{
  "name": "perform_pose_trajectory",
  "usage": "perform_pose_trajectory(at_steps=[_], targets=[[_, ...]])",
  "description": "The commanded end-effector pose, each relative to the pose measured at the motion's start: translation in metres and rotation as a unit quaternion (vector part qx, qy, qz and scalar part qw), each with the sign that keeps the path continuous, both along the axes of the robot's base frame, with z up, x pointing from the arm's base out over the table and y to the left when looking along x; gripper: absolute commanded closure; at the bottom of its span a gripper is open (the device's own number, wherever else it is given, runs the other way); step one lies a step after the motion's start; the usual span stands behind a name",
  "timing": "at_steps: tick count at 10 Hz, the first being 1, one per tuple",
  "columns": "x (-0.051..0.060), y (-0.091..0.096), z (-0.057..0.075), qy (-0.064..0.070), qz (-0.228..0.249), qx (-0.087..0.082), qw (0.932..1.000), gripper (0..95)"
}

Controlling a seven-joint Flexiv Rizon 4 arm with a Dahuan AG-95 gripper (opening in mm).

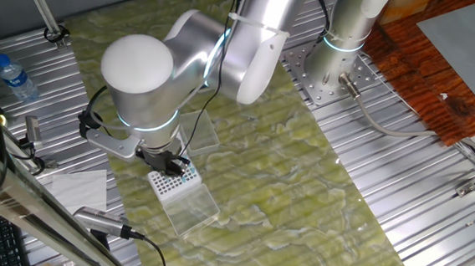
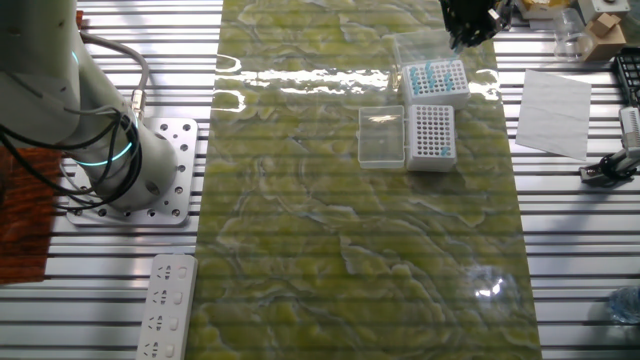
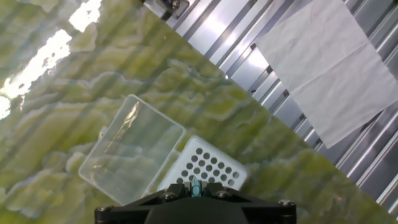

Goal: Transfer all medium pipette tips from one holder to another

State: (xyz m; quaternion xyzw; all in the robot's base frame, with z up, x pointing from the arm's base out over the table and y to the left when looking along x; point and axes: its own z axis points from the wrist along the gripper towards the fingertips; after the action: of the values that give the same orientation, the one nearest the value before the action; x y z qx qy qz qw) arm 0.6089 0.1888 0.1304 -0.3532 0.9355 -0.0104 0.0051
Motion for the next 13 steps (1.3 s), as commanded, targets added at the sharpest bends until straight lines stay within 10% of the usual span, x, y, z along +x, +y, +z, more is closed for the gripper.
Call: perform_pose_trajectory(at_steps=[1,11,13], targets=[[-0.002,-0.001,-0.002,-0.001,0.002,0.001,1.0,95.0],[-0.007,0.002,-0.012,-0.011,0.007,0.001,0.9999,95.0],[-0.007,0.0,-0.015,-0.015,0.025,0.001,0.9996,57.0]])
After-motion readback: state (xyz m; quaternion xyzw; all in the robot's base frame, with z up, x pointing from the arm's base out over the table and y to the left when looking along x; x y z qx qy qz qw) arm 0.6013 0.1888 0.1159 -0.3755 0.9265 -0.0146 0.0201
